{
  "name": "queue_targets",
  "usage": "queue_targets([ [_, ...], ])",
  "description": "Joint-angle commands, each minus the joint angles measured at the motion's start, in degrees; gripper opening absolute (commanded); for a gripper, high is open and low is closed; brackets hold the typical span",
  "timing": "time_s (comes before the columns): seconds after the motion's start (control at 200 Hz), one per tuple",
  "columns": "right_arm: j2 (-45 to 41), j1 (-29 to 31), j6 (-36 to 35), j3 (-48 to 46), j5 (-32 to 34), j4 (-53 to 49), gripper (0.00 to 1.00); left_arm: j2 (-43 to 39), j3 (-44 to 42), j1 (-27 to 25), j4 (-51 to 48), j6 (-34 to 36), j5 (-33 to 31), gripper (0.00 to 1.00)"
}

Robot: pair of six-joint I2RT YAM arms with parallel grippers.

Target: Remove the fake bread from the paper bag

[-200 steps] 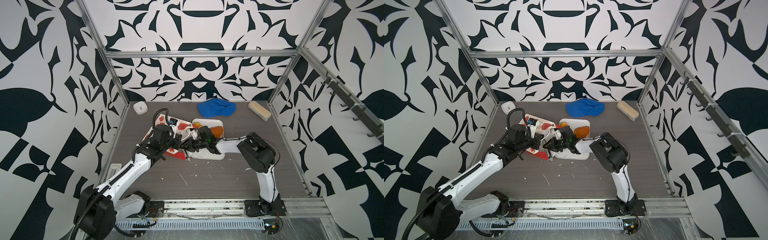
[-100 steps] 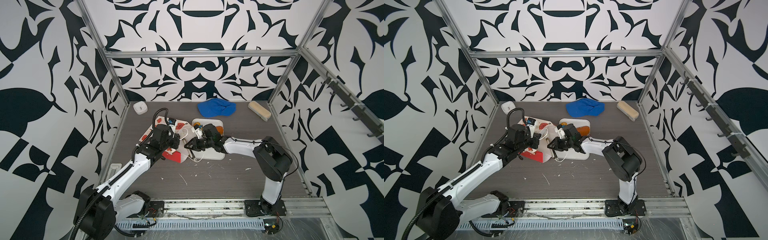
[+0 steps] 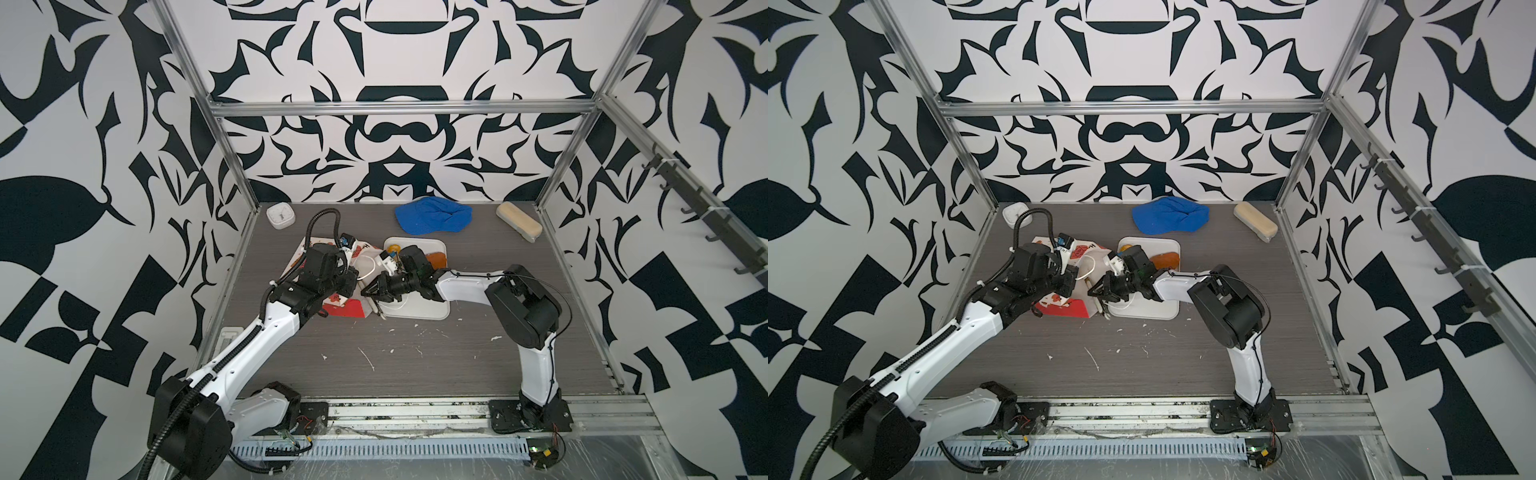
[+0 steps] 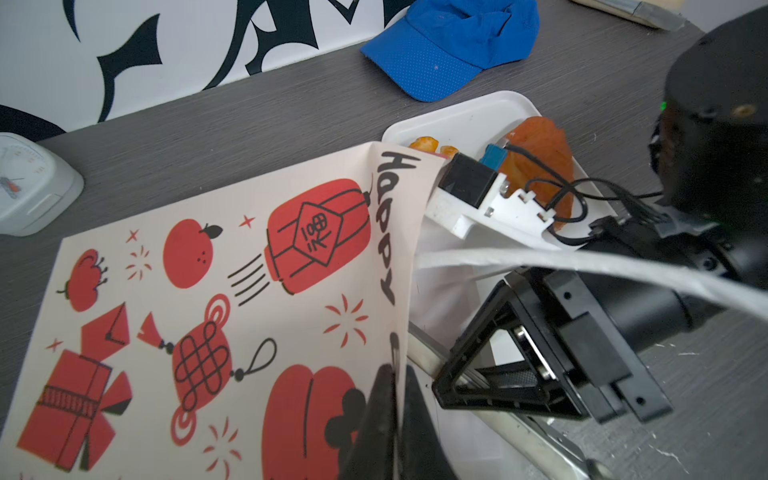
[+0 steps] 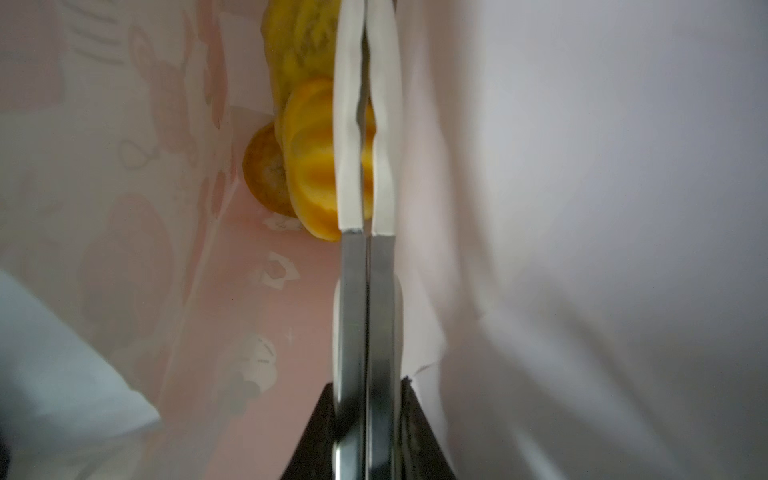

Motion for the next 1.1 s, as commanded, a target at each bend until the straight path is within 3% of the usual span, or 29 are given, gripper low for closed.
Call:
queue_targets([
  [0.0,-3.4,-0.4,2.2,2.8,-4.7,3.2,0.09,-0.3,1.6,-0.5,-1.2,1.7,-0.5,0.07],
  [0.145,-9.3,-0.4,-9.1,3.3,-0.1,-13.6,0.09,-0.3,1.2,-0.5,-0.5,1.7,-1.1,0.07],
  [0.27,-14.3,-0.6,-15.1,2.9,3.5,-22.3,0.10,0.0,0.8,-0.6,0.1,1.5,-1.4,0.07],
  [0.565,-22.0,-0.8,-23.4,0.3,8.3,-32.8,0.10,1.3,0.5,-0.8,1.7,1.1,-1.9,0.07],
  [0.82,-18.3,-1.2,-14.8,-3.0,6.0,-23.0,0.12,1.9,-0.2,-1.2,4.3,0.8,-0.4,0.07],
  [0.915,-15.2,-0.9,-9.6,-1.5,5.1,-17.5,0.14,2.5,-0.4,-1.8,4.7,0.8,-0.3,0.07],
  [1.095,-10.3,-0.5,-7.3,3.1,5.9,-16.8,0.19,3.7,-0.8,-3.1,5.5,1.1,-0.8,0.07],
])
